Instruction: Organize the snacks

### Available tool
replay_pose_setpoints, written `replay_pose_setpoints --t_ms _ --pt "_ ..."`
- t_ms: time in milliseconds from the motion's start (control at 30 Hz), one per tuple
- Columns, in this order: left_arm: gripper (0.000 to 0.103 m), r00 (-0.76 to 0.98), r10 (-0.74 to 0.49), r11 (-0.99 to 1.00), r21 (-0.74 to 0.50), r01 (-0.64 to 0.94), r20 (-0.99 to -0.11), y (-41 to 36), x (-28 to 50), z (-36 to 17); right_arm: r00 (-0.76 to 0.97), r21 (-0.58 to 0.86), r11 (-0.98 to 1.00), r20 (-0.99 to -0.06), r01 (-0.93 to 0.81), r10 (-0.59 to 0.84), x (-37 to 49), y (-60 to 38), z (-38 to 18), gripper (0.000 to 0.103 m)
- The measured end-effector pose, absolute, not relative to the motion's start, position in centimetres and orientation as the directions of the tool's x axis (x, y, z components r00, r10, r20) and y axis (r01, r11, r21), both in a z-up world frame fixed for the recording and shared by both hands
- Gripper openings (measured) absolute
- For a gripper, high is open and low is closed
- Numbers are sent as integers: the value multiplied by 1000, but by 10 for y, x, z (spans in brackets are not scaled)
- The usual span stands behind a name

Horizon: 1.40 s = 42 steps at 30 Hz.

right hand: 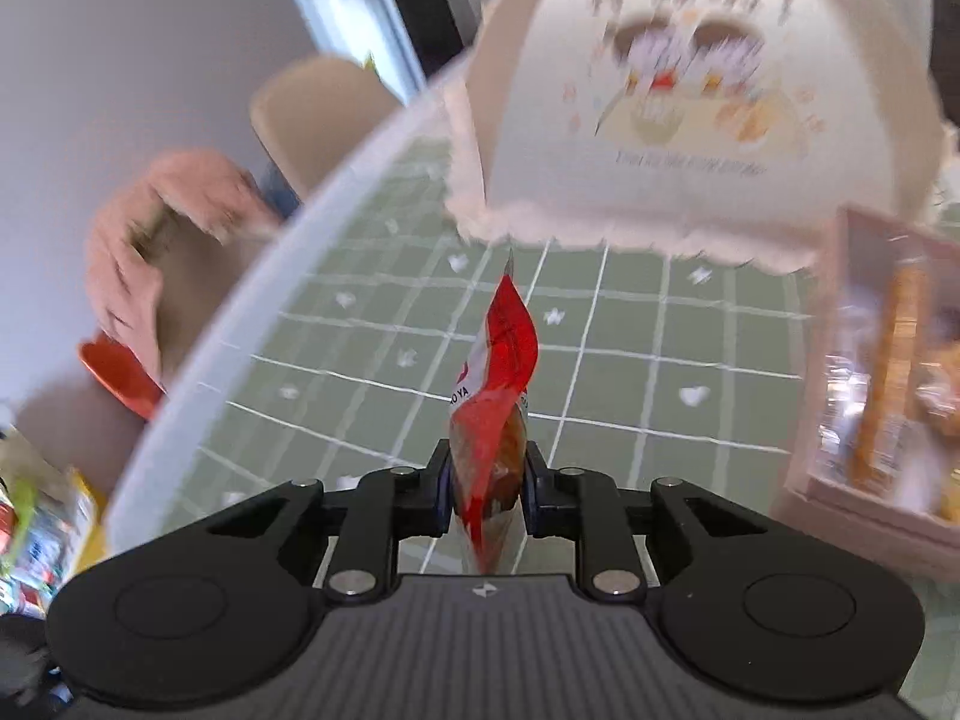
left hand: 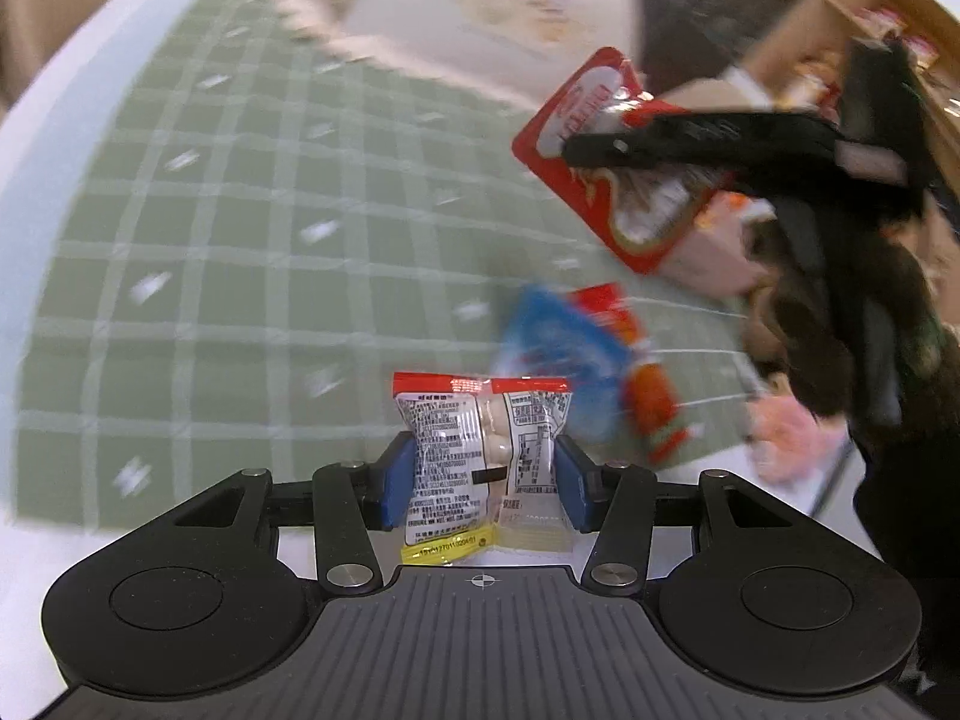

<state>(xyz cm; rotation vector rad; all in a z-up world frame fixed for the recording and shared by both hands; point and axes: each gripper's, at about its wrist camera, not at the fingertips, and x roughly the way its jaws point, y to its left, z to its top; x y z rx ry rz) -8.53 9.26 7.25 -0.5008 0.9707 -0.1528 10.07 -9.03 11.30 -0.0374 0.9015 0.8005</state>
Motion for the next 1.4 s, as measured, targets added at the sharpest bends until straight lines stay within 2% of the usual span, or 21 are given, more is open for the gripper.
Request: replay_pose_setpoints --t_ms 133,300,367,433,500,567,700,767,867,967,1000,1033,1067,1133,1233,1333,1400 --pt "54 623 -453 848 -524 81 -637 76 -46 118 454 259 785 -698 -562 555 66 -153 140 21" --pt "55 689 -526 823 -502 266 -498 38 36 189 591 158 893 -699 -422 403 33 -218 145 21" --pt "55 702 -564 790 -531 306 -435 17 78 200 616 151 922 -704 -356 353 27 -244 142 21" --pt "59 673 -623 735 -594 328 -399 -7 124 187 621 175 940 -713 -293 326 24 -265 136 21" --pt "54 663 -586 773 -568 284 -466 -31 167 155 624 192 949 -718 -250 310 20 -286 130 21" --pt "54 661 -543 810 -530 250 -518 -46 188 125 629 206 953 -717 -221 301 20 -302 126 21" --pt "54 678 -551 777 -596 203 -487 -21 172 101 638 270 946 -700 -180 321 24 -333 128 21" --pt "54 691 -523 795 -579 184 -499 -4 153 98 651 304 937 -679 -172 339 37 -337 133 21" --pt "54 688 -476 816 -566 115 -548 23 126 92 692 395 897 -592 -198 413 69 -335 152 21" --pt "54 665 -472 816 -573 81 -578 38 104 82 735 546 800 -431 -249 523 119 -322 171 23" --pt "54 664 -460 822 -566 67 -590 40 98 80 741 618 748 -380 -241 553 140 -320 170 28" --pt "54 663 -446 828 -558 51 -601 44 90 78 738 663 721 -381 -202 557 161 -316 166 48" --pt "54 663 -434 834 -550 40 -611 48 81 77 744 669 729 -412 -144 525 174 -311 160 57" --pt "54 662 -401 858 -512 30 -633 56 63 76 749 601 794 -483 -93 453 179 -298 150 57" --pt "54 647 -346 901 -434 27 -679 68 40 68 748 439 891 -552 -115 368 154 -278 135 57" --pt "54 593 -345 910 -414 21 -728 80 20 50 738 221 959 -615 -177 278 118 -255 116 58" --pt "54 565 -362 907 -420 29 -742 85 9 41 726 74 969 -649 -237 228 91 -239 101 64"
